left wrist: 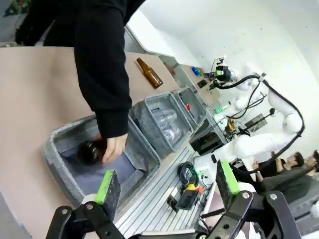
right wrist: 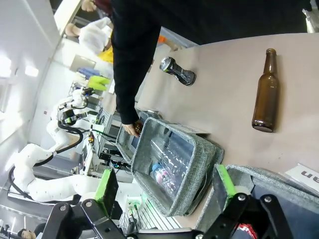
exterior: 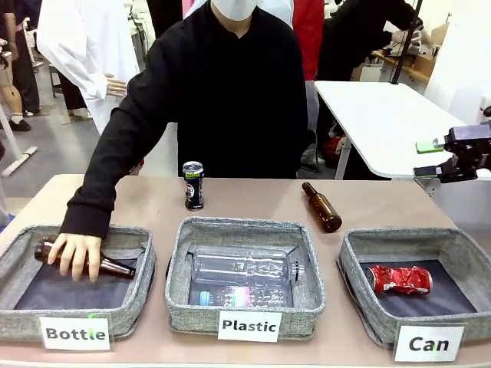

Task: Sort the can waste into the basket.
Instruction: Pick up the can waste from the table and place it in the right Fabric basket.

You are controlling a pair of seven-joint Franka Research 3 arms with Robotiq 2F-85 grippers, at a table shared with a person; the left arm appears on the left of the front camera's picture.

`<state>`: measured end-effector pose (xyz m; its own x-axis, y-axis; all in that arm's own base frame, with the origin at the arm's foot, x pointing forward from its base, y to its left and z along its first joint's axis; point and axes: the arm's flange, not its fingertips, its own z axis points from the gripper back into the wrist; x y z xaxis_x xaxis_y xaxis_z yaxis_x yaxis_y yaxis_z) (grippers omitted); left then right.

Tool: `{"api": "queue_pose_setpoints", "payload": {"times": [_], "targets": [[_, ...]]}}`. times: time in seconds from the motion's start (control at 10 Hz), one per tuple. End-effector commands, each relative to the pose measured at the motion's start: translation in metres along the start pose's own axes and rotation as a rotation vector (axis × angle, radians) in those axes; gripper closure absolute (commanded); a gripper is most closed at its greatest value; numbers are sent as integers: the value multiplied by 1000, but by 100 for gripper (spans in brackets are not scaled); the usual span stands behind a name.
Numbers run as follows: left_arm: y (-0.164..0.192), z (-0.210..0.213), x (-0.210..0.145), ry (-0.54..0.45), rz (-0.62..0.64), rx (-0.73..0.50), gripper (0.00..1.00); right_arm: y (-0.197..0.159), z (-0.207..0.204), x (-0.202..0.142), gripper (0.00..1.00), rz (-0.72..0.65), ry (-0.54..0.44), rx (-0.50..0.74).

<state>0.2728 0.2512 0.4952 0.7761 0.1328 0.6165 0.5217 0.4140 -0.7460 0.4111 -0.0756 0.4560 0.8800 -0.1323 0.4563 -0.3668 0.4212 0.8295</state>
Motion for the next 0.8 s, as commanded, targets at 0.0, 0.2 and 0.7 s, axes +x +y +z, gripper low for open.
{"api": "queue_pose_setpoints", "payload": {"times": [0.0,0.2,0.7], "targets": [[3,58,-10,-95,36,-48,0,2,2,-1,0,15,4,2],[-4,102,-44,-214,4,-96,0,2,2,-1,0,15,4,2],[-8,61,-38,-197,19,34,0,2,2,-1,0,15,4,2]]}}
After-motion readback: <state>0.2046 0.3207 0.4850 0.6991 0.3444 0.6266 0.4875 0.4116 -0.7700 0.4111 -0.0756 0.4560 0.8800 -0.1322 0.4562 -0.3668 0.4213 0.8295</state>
